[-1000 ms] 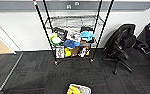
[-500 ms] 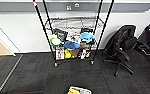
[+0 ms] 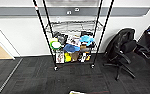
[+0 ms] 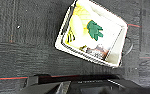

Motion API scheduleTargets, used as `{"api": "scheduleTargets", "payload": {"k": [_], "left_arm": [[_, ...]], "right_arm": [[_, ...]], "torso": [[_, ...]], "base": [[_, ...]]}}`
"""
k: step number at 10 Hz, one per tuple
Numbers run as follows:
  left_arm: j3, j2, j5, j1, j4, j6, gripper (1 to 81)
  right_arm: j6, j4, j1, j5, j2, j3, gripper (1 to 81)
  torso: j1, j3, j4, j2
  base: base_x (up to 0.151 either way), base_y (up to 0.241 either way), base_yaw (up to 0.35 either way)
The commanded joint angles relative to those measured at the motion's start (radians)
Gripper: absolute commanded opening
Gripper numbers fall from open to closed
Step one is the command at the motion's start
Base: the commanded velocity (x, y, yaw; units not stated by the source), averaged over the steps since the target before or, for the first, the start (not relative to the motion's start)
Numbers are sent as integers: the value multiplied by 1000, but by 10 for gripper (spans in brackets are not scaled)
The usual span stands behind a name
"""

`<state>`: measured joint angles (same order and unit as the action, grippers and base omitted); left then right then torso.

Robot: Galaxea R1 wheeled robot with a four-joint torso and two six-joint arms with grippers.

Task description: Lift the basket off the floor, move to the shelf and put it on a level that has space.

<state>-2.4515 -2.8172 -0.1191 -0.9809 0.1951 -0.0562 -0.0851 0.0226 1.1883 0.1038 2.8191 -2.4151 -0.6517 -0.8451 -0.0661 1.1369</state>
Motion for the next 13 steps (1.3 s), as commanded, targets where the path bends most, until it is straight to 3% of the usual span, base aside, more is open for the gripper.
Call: {"api": "scheduleTargets", "payload": {"k": [1,6,8,10,13], "left_arm": [[-8,2,-66,83,12,1,811],[-5,1,-73,72,12,-1,811],[-4,-4,-73,76,9,-1,811],[-1,-4,-73,80,9,-1,811],[-3,-4,-73,106,12,-2,811]], "right_arm": [[1,10,-41,-55,-18,-10,811],[1,10,-38,-55,-16,-10,811],[1,10,-40,-55,-18,-10,811],[1,10,-46,-55,-16,-10,811],[5,10,-55,-55,-16,-11,811]], "torso": [[-63,0,0,97],[-171,0,0,269],[-211,-95,0,334],[-244,-132,0,387],[-307,-225,0,486]], "base": [[0,0,0],[0,0,0],[0,0,0],[0,0,0],[0,0,0]]}}
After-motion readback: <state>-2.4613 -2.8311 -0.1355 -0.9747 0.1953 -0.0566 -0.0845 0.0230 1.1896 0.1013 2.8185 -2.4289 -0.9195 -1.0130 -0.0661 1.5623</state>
